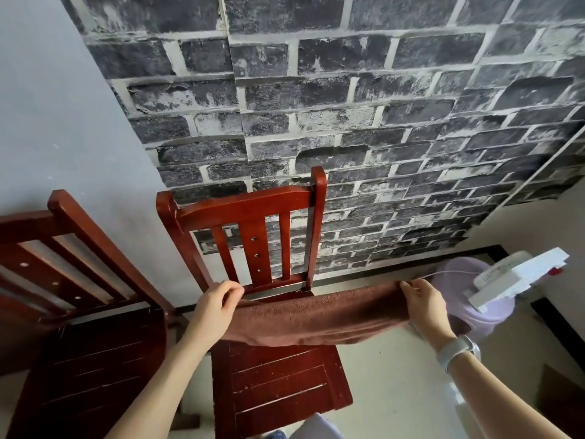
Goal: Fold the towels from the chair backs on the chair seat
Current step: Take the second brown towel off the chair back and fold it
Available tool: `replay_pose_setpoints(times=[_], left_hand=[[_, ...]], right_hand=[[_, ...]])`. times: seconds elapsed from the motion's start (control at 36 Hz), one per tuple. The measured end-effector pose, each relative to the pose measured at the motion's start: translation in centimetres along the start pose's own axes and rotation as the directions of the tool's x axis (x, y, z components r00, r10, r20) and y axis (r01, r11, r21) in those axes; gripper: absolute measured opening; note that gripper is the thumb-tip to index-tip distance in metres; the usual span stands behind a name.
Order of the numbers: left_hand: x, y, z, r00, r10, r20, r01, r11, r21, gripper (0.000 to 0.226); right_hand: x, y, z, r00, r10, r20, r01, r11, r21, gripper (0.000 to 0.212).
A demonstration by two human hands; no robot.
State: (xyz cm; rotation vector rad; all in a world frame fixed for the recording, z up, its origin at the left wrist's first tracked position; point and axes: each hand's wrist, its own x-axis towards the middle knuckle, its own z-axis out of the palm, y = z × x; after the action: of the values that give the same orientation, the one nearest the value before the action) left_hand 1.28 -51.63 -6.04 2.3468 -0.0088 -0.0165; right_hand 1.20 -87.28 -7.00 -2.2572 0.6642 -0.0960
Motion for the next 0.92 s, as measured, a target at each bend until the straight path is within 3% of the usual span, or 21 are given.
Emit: replay_pose_setpoints(times=[0.06,0.17,0.25,0.31,0.44,0.53,0.61,0.78,0.92], left_hand=[[-0.3,0.1,-0.1,0.999,-0.004,0.040,0.004,1.000,-0.014,0.009],[-0.8,-0.4,-0.7,0.978,-0.033,0.207,0.027,0.999,0.032,0.031],[-1.1,-1.1,-1.0,0.942,-0.063,0.329,0.014,0.989,0.149,0.040],[-1.2,-1.7,-1.1,0.934,-0.060,0.352,-0.027,0.971,0.236,0.032],[-1.0,-3.5,-1.5,0.975,-0.112,0.192,0.061,0.965,0.256,0.022],[-0.6,-4.3,-1.2,0.978,-0.207,-0.013,0.205,0.957,0.206,0.021],[-0.7,-4.4,-0.8,0.953,-0.275,-0.129,0.283,0.958,0.051,0.019],[-1.0,-3.6,-0.6,0.927,-0.209,-0.313,0.192,0.978,-0.084,0.020],[-0.7,-3.6,-1.0,0.949,-0.137,-0.284,0.142,0.990,-0.002,0.029]], right_hand=[[-0.2,-0.1,0.3,1.000,0.018,-0.001,-0.018,1.000,0.011,0.026],[-0.6,0.0,0.2,1.000,0.002,-0.003,-0.001,0.998,0.068,0.024],[-0.7,0.2,0.1,0.996,-0.073,0.044,0.068,0.992,0.104,0.021],[-0.5,0.5,0.1,0.988,-0.100,0.120,0.089,0.992,0.094,0.016],[-0.5,0.7,0.0,0.914,-0.017,0.405,-0.044,0.989,0.140,0.019],[-0.7,0.6,0.3,0.873,0.039,0.486,-0.172,0.957,0.233,0.018],[-0.7,0.2,0.8,0.858,0.031,0.512,-0.201,0.939,0.279,0.015],[-0.6,0.2,2.1,0.873,-0.003,0.488,-0.115,0.971,0.211,0.025],[-0.7,-0.4,2.3,0.907,-0.085,0.412,0.067,0.996,0.058,0.031]])
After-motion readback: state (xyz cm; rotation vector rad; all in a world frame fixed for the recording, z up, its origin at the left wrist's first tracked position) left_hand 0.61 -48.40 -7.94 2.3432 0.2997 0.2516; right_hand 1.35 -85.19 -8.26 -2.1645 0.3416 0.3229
